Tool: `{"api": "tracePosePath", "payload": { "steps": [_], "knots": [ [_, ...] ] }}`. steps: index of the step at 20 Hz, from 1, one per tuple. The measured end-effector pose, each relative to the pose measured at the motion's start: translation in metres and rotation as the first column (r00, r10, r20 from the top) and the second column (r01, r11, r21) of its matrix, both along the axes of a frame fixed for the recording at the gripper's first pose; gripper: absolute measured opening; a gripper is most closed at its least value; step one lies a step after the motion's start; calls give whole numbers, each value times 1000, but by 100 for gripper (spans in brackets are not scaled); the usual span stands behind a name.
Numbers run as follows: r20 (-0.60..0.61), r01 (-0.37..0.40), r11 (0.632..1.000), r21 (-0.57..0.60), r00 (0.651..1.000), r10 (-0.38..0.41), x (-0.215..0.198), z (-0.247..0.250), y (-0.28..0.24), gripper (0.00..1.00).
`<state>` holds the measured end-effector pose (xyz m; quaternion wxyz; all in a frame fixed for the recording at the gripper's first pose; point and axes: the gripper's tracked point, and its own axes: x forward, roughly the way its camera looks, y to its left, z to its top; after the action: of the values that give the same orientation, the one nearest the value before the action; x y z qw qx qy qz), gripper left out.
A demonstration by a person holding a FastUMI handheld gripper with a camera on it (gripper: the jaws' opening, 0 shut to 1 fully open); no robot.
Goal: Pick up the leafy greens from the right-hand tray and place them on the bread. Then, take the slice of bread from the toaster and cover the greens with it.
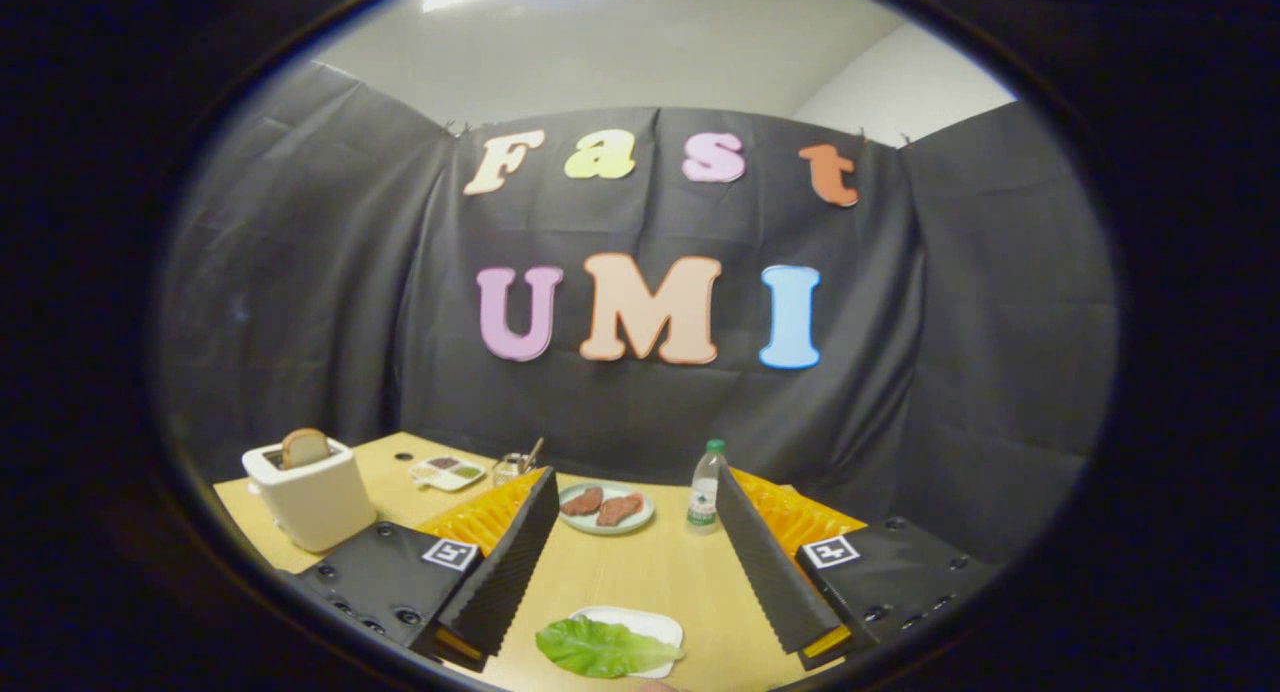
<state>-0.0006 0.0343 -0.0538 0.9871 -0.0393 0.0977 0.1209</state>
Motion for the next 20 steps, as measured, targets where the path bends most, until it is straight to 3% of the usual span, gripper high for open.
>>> {"api": "tracePosePath", "payload": {
  "steps": [4,10,15,20],
  "knots": [
    [-126,-149,979,-140,983,131,1,-49,6,100],
    [-302,-346,908,-236,914,270,-1,-124,4,100],
    [-450,-456,867,-200,829,332,-6,-190,1,100],
    [-578,-500,856,-133,740,343,-14,-247,-2,100]
  ]
}}
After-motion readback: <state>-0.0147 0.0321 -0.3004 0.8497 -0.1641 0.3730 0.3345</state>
